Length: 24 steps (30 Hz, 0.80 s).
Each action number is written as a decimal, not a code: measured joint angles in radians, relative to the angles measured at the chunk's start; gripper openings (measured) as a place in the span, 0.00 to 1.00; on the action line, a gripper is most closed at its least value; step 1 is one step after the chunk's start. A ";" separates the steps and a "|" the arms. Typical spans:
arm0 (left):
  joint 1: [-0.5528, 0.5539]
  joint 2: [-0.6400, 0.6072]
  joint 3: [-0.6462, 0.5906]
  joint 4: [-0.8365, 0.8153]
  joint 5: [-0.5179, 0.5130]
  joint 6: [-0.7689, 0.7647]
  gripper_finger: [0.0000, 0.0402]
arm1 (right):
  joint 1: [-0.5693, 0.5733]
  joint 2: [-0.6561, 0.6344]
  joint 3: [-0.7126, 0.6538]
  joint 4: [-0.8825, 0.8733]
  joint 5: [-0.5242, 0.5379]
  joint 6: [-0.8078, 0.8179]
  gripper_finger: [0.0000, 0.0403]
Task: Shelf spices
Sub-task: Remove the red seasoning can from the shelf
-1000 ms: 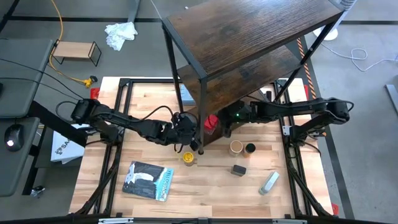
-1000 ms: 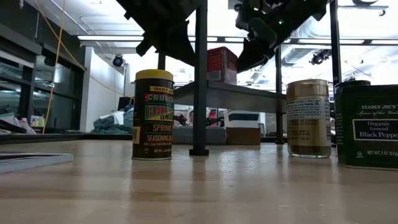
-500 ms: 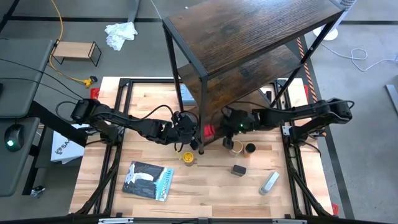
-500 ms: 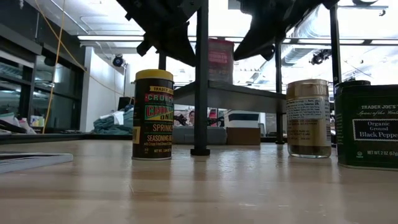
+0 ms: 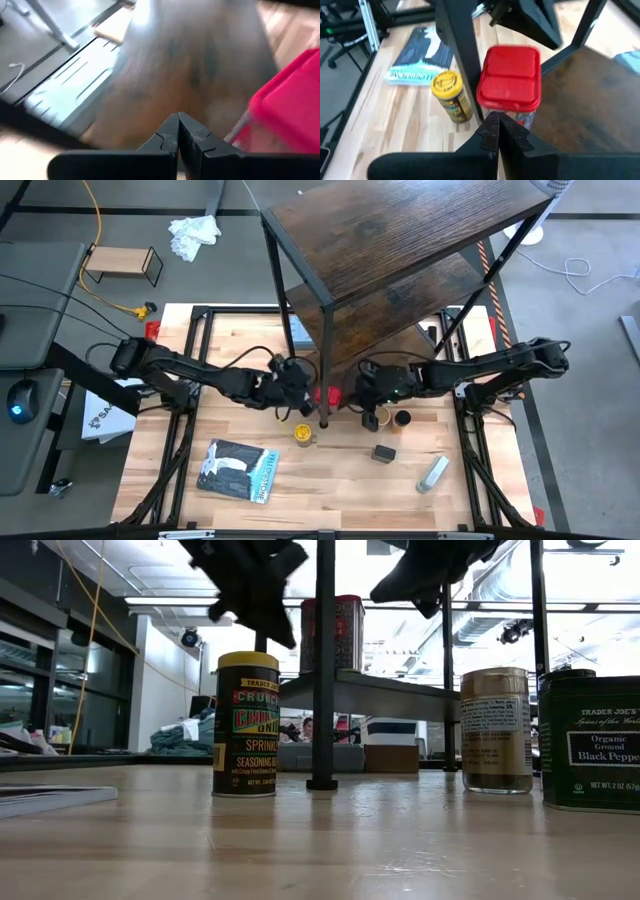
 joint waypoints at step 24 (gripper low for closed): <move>-0.092 0.042 -0.004 0.096 0.091 -0.046 0.00 | 0.011 -0.106 0.000 -0.218 0.053 0.001 0.00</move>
